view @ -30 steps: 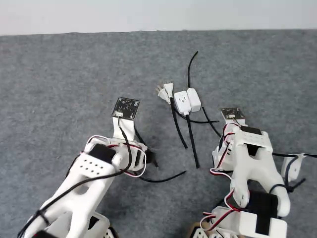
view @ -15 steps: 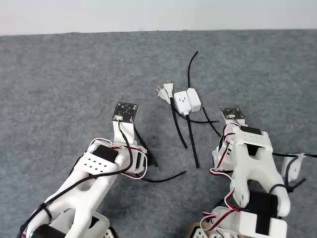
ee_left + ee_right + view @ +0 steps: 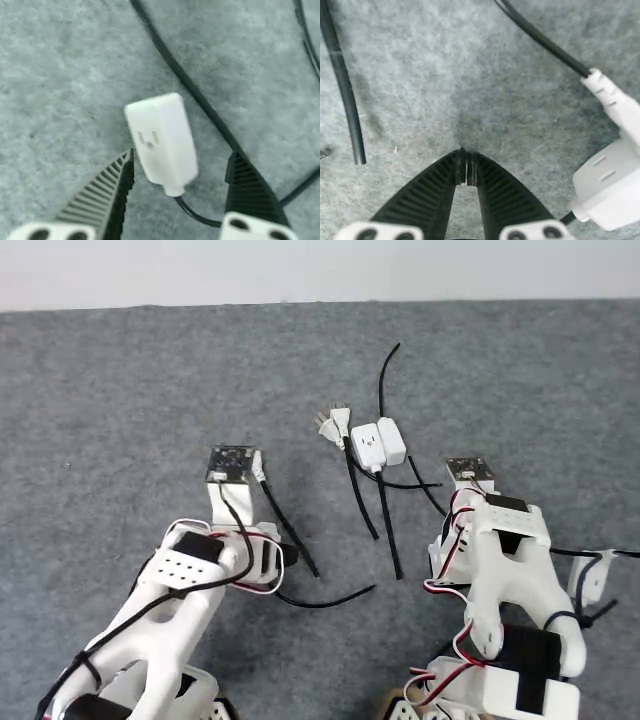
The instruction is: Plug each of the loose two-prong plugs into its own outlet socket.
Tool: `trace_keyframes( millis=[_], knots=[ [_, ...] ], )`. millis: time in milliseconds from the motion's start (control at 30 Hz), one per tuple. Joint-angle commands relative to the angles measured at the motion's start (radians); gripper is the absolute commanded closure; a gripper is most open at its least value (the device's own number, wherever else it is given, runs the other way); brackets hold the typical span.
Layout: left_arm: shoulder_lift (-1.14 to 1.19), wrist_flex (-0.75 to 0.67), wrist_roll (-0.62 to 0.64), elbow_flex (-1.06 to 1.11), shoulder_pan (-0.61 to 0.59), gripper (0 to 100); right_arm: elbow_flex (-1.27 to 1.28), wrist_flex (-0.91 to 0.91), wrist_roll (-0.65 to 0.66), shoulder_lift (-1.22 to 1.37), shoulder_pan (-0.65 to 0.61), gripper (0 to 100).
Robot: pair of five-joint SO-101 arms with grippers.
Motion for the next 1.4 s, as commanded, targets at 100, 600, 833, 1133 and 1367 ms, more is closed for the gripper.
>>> trace_keyframes(
  millis=[100, 600, 833, 1133, 1367],
  knots=[
    [0.0, -0.021, 0.052, -0.007, -0.018, 75, 0.003, -0.013, 0.006, -0.038, -0.01, 99.0],
    [0.298, 0.092, 0.049, -0.219, -0.023, 86, 0.003, -0.013, 0.006, -0.038, -0.01, 99.0],
    [0.112, 0.031, 0.003, -0.145, -0.015, 99, 0.003, -0.013, 0.006, -0.038, -0.01, 99.0],
    [-0.141, -0.12, 0.23, 0.01, 0.173, 98, 0.003, -0.012, 0.006, -0.038, -0.012, 99.0],
    [-0.012, -0.152, 0.232, -0.002, 0.204, 97, 0.003, -0.008, 0.006, -0.038, -0.01, 99.0]
  ],
)
